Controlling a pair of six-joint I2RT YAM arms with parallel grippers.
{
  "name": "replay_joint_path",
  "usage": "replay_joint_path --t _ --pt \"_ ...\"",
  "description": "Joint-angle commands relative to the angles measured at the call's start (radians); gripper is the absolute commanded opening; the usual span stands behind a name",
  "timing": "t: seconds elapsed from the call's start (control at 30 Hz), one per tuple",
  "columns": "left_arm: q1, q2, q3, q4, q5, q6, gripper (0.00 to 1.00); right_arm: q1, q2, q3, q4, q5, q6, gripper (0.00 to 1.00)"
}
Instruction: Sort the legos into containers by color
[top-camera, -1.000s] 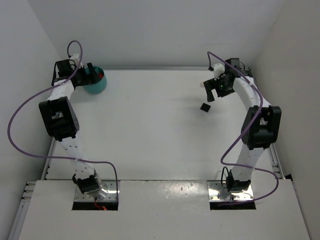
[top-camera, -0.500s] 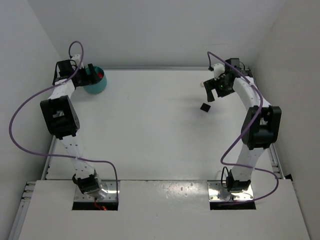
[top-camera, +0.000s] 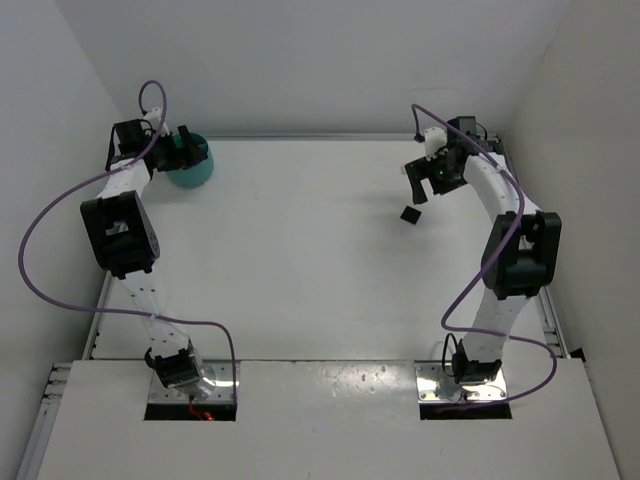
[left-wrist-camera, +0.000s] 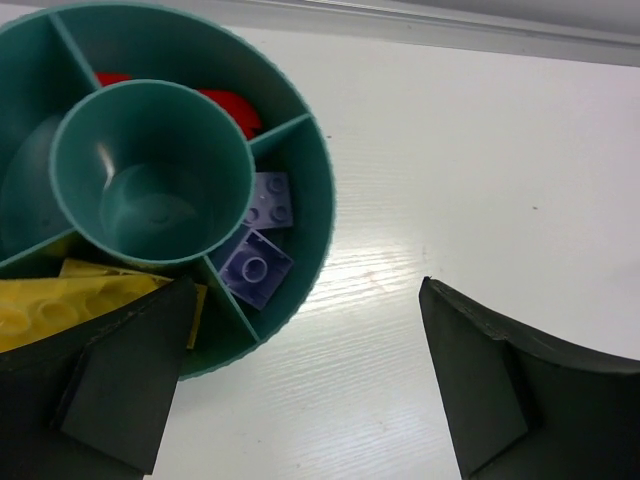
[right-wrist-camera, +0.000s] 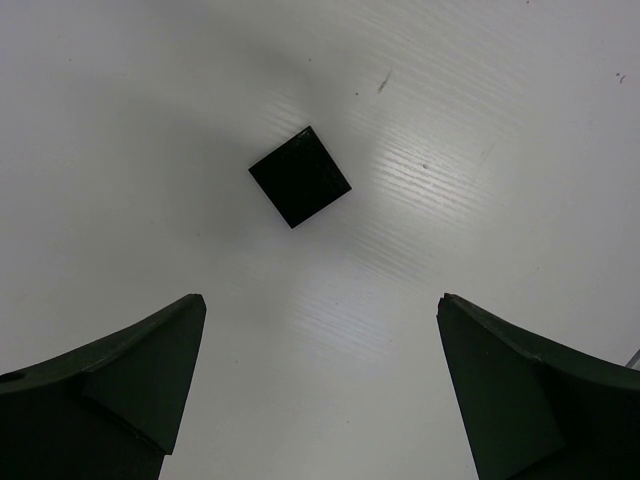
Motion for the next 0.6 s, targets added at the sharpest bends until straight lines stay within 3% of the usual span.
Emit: replay_joint_path --t 0.0,0.3,0.57 --pt "-0.005 -0.033 0.039 0.028 0.113 -0.022 1.00 0.004 0.000 0.002 0.022 0.007 -0.011 0.99" --pt "-0.005 -0.118 -0.013 0.140 0.127 -0.059 1.00 0.004 0.009 0.002 0.022 -0.002 -0.011 0.99" --pt "0.013 -0.128 0.028 0.160 -0.097 -0.027 1.00 0.004 0.018 0.002 0.022 -0.002 -0.011 0.99"
